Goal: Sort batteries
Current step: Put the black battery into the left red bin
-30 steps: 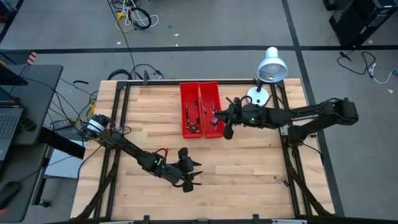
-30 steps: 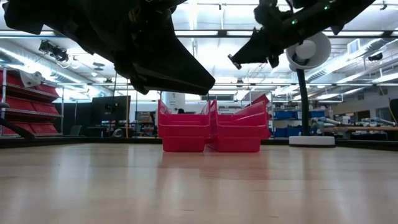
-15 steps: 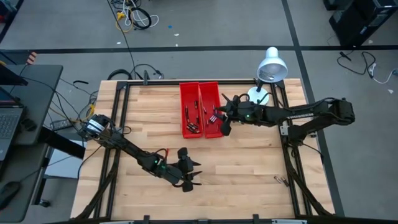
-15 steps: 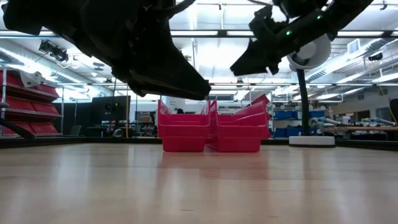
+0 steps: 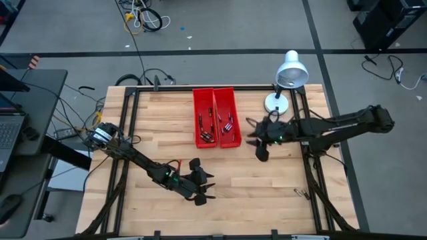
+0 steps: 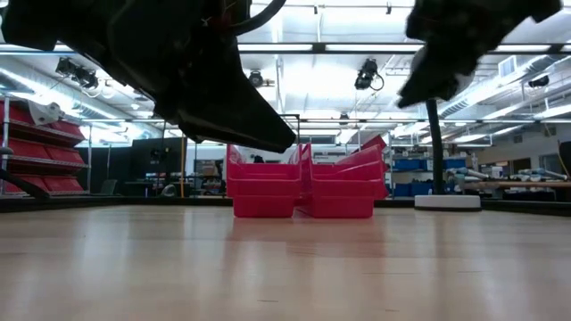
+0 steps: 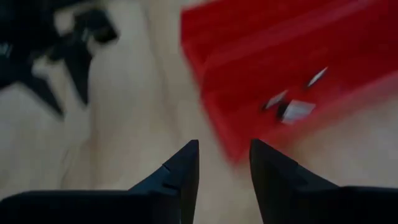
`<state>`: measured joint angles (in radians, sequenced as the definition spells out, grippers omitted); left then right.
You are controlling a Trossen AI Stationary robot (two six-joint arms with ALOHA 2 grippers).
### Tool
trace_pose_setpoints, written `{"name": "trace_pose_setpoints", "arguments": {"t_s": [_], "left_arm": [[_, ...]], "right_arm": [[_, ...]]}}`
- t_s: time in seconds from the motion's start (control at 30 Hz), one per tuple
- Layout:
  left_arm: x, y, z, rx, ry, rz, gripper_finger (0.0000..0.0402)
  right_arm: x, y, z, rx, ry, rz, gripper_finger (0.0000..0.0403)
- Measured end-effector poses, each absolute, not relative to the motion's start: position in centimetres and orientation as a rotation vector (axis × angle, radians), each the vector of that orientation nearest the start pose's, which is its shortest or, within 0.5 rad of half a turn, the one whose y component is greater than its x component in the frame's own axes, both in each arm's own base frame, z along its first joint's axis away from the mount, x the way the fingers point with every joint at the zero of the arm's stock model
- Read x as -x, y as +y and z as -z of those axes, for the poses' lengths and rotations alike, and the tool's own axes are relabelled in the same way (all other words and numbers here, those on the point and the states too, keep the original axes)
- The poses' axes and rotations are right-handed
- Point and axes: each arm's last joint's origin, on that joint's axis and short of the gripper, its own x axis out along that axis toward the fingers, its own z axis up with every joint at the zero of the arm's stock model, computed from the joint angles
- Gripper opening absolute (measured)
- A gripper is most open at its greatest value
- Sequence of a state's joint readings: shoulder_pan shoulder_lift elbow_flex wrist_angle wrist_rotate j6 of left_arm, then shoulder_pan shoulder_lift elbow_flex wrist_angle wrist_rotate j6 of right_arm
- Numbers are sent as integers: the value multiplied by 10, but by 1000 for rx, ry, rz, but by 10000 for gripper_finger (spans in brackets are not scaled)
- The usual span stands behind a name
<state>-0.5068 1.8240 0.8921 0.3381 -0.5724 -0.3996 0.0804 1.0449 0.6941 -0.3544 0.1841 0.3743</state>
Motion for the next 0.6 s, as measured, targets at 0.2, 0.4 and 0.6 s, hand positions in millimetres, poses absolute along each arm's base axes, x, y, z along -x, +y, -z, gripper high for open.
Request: {"name": "trace_pose_setpoints", "arguments": {"t_s": [0.2, 0.4, 0.6], "left_arm": [[-320, -159, -147, 91, 476, -162, 163], [-320, -159, -147, 91, 477, -162, 163], [-320, -159, -147, 91, 477, -163, 163]], "right_arm": [[-196, 47, -230, -318, 840, 154, 115], [-180, 79, -216, -361, 1007, 135, 97], [-169, 105, -204, -425, 1102, 160, 91]]}}
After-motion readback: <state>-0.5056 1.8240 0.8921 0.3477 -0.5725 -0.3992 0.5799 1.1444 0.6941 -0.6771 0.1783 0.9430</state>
